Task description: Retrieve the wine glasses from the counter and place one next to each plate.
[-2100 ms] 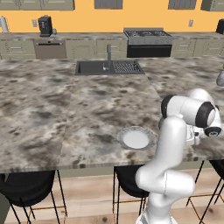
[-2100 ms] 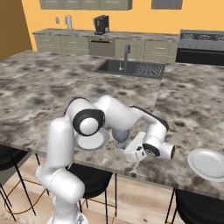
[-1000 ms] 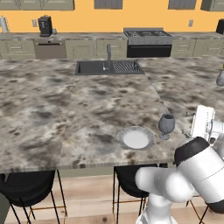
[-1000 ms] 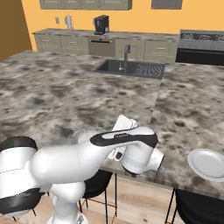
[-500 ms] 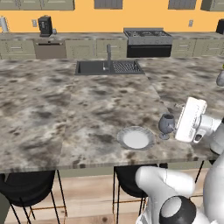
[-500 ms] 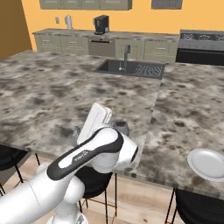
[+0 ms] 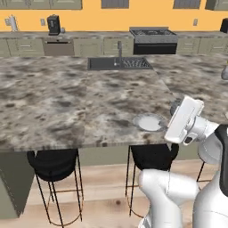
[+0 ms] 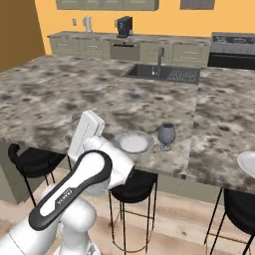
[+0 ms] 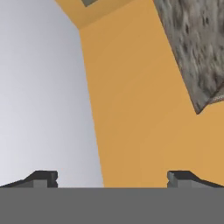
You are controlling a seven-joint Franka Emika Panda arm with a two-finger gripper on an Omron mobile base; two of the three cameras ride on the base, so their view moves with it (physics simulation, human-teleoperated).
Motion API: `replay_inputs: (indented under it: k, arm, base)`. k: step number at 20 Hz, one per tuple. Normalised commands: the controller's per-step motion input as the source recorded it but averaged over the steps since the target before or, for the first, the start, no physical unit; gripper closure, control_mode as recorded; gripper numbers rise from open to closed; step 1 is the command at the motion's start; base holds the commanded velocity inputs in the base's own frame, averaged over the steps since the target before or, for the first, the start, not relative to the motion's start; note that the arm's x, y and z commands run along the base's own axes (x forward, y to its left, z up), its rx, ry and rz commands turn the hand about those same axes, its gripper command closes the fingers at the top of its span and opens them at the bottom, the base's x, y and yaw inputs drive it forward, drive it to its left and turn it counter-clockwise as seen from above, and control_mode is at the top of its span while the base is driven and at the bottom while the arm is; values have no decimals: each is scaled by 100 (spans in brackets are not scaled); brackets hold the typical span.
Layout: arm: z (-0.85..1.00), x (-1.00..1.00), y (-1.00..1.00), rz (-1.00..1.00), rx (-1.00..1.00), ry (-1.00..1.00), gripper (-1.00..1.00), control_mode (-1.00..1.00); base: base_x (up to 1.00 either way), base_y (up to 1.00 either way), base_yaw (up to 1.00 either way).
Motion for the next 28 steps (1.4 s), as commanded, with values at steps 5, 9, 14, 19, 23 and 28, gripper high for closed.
replay_inputs:
  k: [5, 9, 14, 19, 23, 28]
  arm:
    - [0, 0, 0, 0, 0, 0, -100, 100]
    - [0, 0, 0, 0, 0, 0, -100, 100]
    - [0, 0, 0, 0, 0, 0, -100, 100]
    - [0, 0, 0, 0, 0, 0, -100, 100]
    - [0, 0, 0, 0, 0, 0, -100, 100]
    - [0, 0, 0, 0, 0, 0, -100, 100]
  base:
    - [-94, 100, 0]
    - [-59, 100, 7]
    - [-53, 100, 10]
    - [-6, 100, 1]
    - [4, 100, 0]
    - [35, 100, -9]
